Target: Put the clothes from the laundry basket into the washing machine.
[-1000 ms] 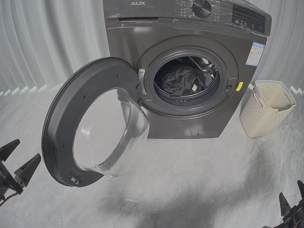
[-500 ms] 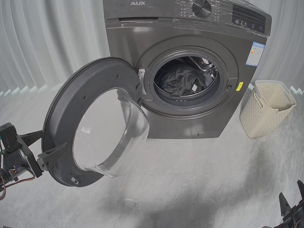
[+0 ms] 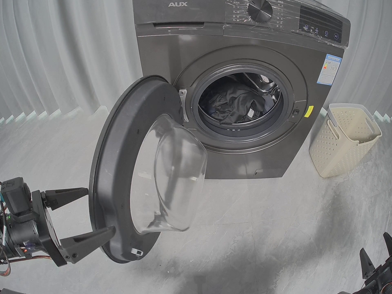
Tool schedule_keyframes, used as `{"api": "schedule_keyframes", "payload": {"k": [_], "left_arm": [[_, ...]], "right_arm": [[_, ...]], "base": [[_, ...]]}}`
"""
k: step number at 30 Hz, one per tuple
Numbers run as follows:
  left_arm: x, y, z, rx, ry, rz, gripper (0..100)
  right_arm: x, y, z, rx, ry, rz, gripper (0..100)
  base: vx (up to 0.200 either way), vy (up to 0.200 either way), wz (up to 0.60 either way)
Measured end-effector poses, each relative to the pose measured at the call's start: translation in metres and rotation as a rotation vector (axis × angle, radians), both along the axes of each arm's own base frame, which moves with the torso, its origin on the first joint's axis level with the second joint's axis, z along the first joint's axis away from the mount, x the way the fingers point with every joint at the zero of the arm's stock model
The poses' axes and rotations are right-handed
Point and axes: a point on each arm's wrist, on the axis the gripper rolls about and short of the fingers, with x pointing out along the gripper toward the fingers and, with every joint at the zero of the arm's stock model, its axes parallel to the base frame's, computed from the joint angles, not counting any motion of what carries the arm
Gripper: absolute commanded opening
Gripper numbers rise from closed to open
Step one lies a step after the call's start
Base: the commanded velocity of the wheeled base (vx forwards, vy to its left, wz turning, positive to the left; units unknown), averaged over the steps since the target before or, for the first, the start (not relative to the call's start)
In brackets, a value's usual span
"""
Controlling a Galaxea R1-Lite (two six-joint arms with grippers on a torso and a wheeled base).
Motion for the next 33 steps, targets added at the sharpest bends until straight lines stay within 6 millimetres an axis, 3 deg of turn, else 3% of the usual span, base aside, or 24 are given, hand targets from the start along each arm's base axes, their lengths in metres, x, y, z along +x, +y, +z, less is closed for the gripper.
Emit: {"api": "schedule_keyframes", "payload": {"k": [8,20,33], "left_arm": [[-0.004,0.004,0.005,-0.017,-0.035,0.110,100],[0.011,0.028,0.006,-0.002,-0.042,0.378,100],[0.048,-0.001,-0.007,0.035,0.023,0.256,100]], "right_arm": [[0.000,0.000,0.000,0.000,0.000,-0.001,100],[0.000,0.000,0.000,-0.001,0.000,-0.001,100],[0.000,0.000,0.000,-0.002,0.000,-0.001,100]], "base": [[0.000,0.000,0.00],[0.000,0.000,0.00],[0.000,0.000,0.00]]}}
